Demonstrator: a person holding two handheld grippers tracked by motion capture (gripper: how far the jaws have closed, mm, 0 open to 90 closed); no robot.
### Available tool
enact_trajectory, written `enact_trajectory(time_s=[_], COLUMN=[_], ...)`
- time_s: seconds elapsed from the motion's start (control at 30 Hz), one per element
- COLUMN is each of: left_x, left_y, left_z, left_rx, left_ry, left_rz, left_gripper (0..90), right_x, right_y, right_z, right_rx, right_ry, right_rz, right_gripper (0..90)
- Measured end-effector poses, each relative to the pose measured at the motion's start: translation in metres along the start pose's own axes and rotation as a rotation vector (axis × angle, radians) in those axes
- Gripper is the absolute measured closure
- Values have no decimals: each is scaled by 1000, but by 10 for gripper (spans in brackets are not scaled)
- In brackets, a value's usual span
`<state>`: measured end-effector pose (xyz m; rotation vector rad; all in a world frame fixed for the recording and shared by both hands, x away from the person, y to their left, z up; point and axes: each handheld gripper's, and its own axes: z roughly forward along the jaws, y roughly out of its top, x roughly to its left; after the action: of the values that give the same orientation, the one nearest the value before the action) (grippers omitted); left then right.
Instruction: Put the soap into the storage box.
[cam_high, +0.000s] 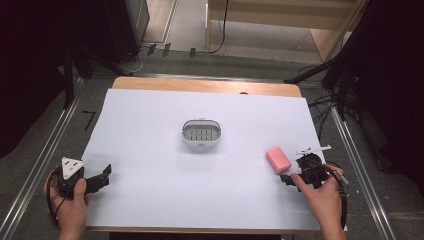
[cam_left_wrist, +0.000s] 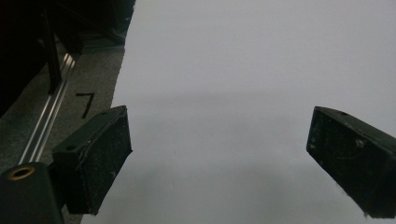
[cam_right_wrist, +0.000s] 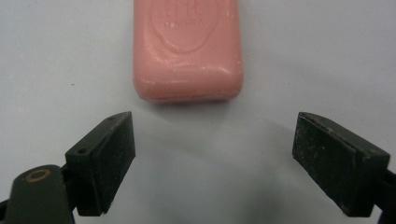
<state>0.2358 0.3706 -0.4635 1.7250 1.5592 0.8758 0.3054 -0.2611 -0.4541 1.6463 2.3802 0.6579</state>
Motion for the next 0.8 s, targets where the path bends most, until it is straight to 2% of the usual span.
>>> enact_trajectory(time_s=[0.43, 0.67, 0.8], left_x=[0, 0, 0], left_y=[0, 0, 0], left_z=[0, 0, 0], left_rx=[3, 1, -1], left_ry=[3, -1, -1], left_rz=[1, -1, -3], left_gripper=[70, 70, 70], right_x=[6, 11, 13], right_y=[15, 25, 32], right_z=[2, 7, 11], right_rx=[-7, -8, -6], right_ry=[0, -3, -8], right_rz=[-19, -6, -17], right_gripper=[138, 138, 137])
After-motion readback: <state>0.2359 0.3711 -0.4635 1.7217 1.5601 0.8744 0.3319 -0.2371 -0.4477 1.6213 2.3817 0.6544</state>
